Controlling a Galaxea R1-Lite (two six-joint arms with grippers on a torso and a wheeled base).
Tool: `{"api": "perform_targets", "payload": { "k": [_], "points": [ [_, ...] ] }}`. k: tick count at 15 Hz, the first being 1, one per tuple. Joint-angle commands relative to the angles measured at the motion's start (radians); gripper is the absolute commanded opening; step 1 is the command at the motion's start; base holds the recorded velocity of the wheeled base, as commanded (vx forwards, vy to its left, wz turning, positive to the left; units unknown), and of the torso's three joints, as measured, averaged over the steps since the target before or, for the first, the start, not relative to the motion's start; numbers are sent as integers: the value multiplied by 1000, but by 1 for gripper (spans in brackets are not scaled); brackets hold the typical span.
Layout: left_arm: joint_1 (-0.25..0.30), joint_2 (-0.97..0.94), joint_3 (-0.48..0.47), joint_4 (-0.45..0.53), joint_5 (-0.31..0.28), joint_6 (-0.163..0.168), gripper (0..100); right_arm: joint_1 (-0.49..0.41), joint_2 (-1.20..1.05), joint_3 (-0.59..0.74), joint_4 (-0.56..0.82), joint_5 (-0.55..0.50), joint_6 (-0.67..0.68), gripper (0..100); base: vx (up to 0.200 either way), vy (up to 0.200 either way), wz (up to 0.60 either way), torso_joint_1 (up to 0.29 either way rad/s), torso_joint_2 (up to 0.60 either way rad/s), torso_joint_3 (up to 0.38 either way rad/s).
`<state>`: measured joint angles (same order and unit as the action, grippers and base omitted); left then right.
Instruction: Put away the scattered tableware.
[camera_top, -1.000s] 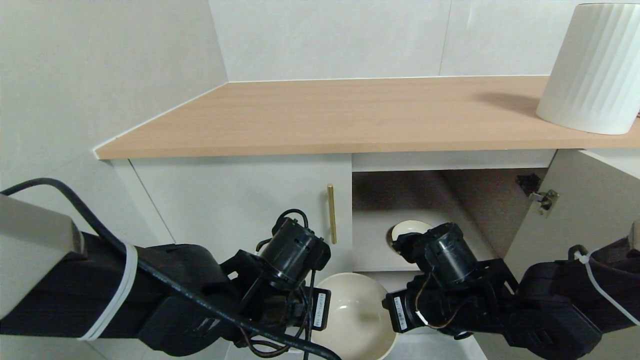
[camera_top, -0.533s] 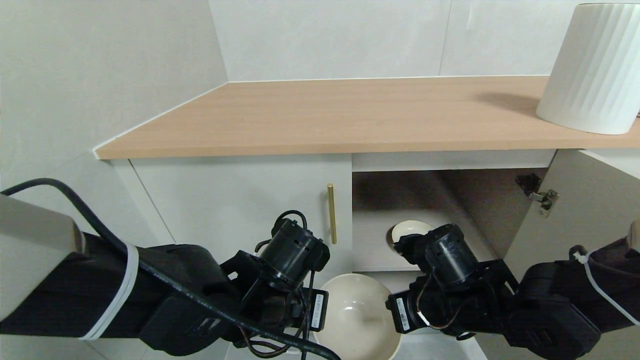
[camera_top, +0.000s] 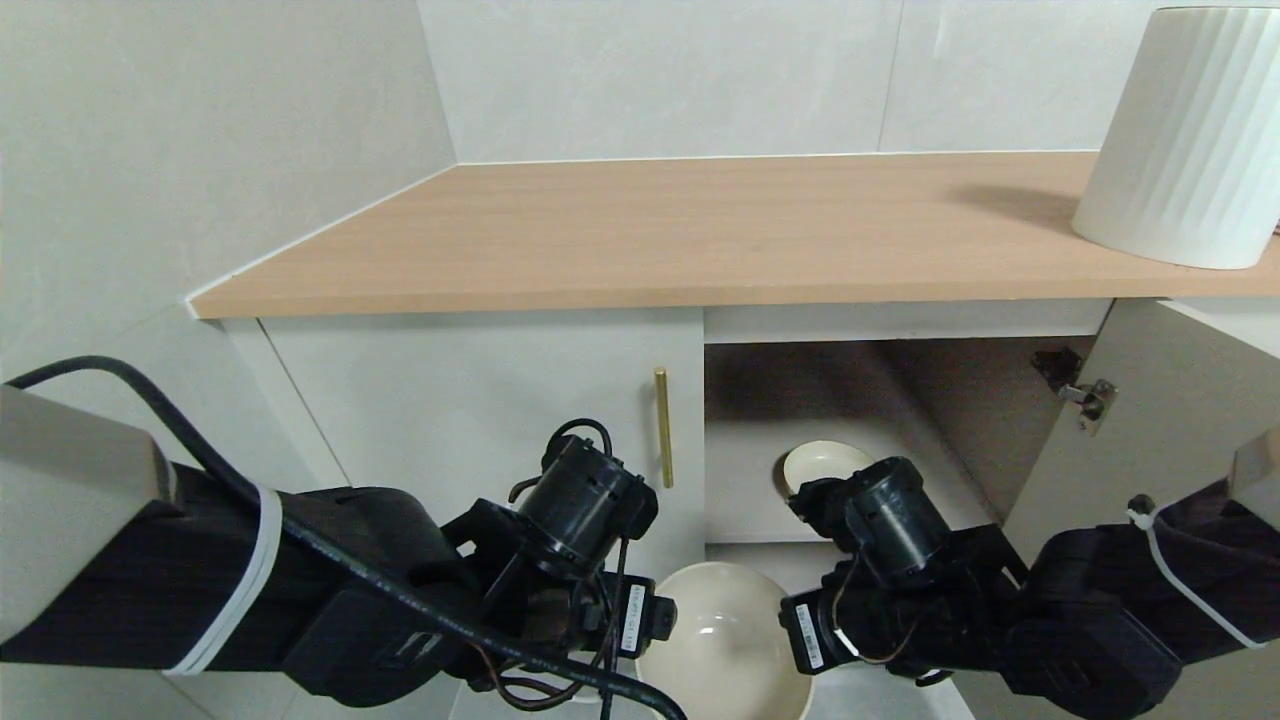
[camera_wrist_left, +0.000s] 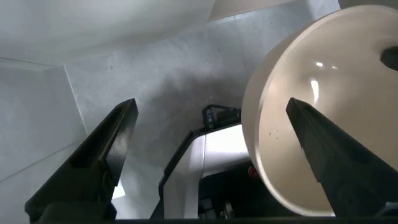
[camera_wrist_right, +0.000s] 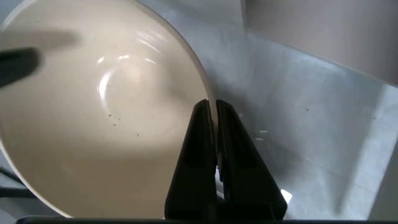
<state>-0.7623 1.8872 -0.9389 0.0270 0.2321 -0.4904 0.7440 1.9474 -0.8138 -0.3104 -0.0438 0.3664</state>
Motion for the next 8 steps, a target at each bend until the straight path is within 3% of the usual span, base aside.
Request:
{"api": "perform_targets", "payload": {
  "k": [1,8],
  "points": [
    [0,0,0,-1,0,0,100,-8,47,-8,17,-19,-4,0,0,0,0,0,0,0],
    [0,0,0,-1,13,0,100,-183,93,-93,39,-94,-6,0,0,0,0,0,0,0]
  ]
}}
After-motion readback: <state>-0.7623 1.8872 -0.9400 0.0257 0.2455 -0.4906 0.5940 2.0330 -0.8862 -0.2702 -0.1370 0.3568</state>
